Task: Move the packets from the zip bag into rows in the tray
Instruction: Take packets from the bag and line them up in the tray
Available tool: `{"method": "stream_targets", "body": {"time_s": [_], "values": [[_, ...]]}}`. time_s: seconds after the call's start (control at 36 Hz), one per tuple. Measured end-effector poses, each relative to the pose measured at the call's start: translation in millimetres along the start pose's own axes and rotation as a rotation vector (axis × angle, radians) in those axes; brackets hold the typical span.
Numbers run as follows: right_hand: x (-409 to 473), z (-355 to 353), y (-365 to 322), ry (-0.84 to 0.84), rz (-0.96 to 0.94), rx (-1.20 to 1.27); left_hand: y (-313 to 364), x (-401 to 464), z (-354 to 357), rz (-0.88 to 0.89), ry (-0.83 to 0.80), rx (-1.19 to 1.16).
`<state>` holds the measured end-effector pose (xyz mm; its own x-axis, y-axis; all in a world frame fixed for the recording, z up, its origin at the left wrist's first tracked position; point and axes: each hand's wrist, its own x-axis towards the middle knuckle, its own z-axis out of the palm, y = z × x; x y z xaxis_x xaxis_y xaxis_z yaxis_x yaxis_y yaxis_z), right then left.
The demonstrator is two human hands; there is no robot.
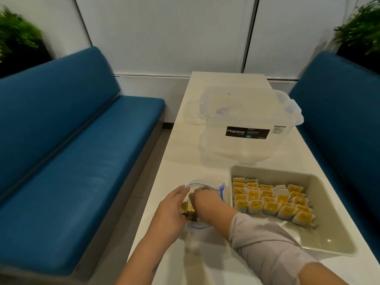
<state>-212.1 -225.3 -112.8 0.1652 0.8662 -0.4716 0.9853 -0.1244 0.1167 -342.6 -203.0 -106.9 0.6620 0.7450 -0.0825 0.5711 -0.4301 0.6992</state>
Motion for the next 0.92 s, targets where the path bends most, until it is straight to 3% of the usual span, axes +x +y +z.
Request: {"method": "stream_targets", "body": {"time_s": [0.44,0.69,0.92], "values": [[0,3,3,0.067,0.034,0.191,-8,8,-1,-0.008,-0.03,-0.015],[-22,-9,20,0.189,0.035,0.54,-7,9,-7,0.019,0.006,0.0],[-37,-23,28,0.282,0.048,0.921,5,12,-12,0.024,0.149,-0.116]]}}
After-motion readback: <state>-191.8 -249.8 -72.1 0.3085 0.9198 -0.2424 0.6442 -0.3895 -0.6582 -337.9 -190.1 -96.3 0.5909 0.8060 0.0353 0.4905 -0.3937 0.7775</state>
